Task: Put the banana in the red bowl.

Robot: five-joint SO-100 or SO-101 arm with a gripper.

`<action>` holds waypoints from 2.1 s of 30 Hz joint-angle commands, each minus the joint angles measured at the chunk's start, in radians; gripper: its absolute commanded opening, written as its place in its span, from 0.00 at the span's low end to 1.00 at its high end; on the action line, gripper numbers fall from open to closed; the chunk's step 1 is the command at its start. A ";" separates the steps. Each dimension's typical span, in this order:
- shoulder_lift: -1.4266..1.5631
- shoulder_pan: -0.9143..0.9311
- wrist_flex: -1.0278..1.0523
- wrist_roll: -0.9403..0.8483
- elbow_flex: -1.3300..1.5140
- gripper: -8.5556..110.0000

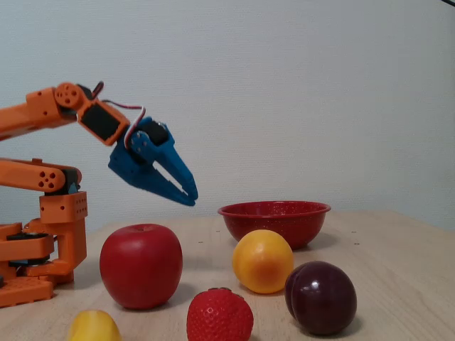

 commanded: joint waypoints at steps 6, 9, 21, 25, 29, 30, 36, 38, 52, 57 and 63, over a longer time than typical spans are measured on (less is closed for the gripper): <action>-0.272 -0.117 0.141 0.086 -0.399 0.07; -0.420 -0.196 0.213 0.106 -0.568 0.07; -0.999 -0.511 0.422 0.267 -1.224 0.07; -1.135 -0.624 0.407 0.348 -1.341 0.07; -1.235 -0.736 0.442 0.506 -1.413 0.07; -1.256 -0.761 0.454 0.557 -1.424 0.07; -1.367 -0.925 0.457 0.770 -1.448 0.07; -1.410 -0.985 0.453 0.828 -1.470 0.07; -1.598 -1.223 0.265 1.124 -1.465 0.30; -1.669 -1.218 0.281 1.210 -1.486 0.45; -1.690 -1.189 0.383 1.302 -1.531 0.53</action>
